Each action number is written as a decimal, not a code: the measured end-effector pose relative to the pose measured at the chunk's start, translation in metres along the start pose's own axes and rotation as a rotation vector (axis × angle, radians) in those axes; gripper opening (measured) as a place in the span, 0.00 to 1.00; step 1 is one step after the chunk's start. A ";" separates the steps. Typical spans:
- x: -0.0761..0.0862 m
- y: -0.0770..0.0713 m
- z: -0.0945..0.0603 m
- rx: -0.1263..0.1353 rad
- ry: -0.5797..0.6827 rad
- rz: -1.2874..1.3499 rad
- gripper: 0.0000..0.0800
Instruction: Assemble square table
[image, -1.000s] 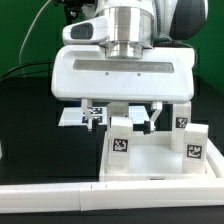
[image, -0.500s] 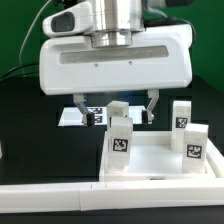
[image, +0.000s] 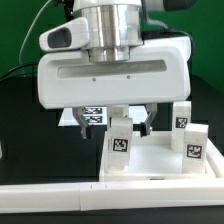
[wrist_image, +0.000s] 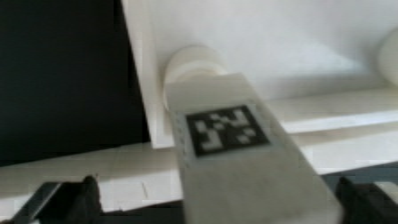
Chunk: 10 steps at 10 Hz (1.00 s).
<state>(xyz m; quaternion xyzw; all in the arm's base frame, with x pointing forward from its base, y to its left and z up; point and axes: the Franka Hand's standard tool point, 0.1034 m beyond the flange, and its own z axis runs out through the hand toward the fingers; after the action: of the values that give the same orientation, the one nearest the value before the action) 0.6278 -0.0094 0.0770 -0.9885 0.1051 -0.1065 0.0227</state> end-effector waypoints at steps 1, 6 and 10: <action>-0.001 -0.010 0.000 -0.005 0.016 0.023 0.81; 0.000 -0.006 -0.001 -0.004 0.020 0.241 0.35; 0.001 -0.002 0.000 -0.004 0.020 0.450 0.36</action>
Offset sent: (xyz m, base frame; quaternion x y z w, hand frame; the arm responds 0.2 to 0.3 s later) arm 0.0000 0.0000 0.0000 0.0000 0.0000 0.1296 0.9916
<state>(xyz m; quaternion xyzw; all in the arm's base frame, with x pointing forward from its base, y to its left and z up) 0.6289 -0.0074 0.0774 -0.9391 0.3234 -0.1086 0.0428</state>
